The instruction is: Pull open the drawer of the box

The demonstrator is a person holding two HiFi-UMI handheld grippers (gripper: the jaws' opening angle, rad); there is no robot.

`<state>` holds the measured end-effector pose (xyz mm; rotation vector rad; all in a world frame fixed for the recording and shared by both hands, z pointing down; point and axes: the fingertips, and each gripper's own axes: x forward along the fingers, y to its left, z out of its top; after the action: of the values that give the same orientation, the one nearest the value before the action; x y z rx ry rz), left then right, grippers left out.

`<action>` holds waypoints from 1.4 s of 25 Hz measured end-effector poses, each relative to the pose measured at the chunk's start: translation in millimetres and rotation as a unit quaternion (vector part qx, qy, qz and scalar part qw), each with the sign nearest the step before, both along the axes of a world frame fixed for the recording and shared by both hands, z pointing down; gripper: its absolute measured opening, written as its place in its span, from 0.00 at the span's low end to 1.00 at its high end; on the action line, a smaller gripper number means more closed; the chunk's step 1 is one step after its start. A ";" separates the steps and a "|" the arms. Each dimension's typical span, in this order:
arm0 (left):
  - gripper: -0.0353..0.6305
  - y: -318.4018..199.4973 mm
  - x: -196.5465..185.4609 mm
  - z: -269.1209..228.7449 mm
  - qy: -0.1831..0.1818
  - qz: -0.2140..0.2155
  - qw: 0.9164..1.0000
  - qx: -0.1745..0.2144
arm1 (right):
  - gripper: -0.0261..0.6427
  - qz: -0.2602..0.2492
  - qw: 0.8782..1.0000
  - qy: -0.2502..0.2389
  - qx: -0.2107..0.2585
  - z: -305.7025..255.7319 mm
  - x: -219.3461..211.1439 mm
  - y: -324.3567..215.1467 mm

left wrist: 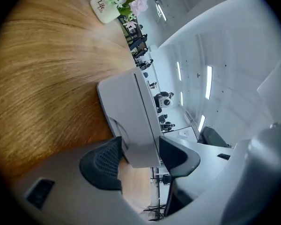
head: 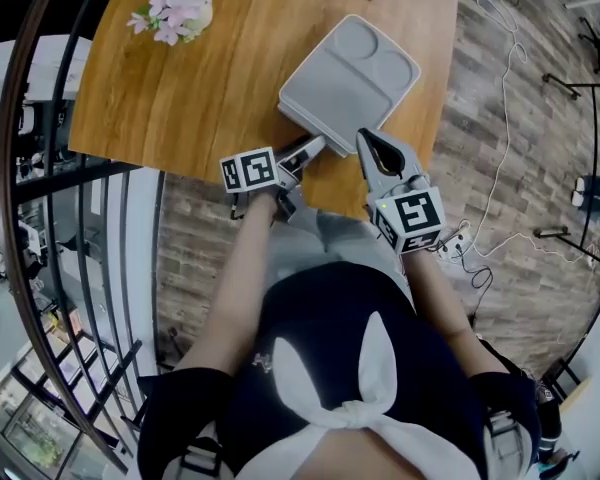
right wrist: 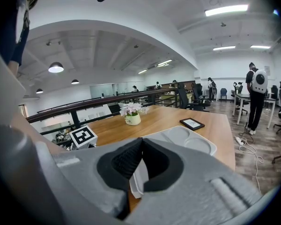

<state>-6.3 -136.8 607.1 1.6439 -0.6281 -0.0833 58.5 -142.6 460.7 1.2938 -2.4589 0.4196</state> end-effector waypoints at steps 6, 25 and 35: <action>0.36 0.1 5.7 2.2 0.029 0.011 1.000 -0.005 | 0.04 0.006 1.000 -0.001 0.004 -2.9 4.6 0.9; 0.32 1.1 4.5 2.1 0.044 -0.013 0.999 -0.010 | 0.04 -0.001 1.000 0.001 0.003 -0.7 4.9 4.4; 0.31 4.6 2.3 1.1 0.037 -0.025 0.999 -0.010 | 0.04 -0.007 1.000 0.001 0.000 1.3 4.9 11.4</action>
<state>-4.1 -132.1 608.2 1.5976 -0.6119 -0.1731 63.4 -131.2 462.0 1.2761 -2.4644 0.4138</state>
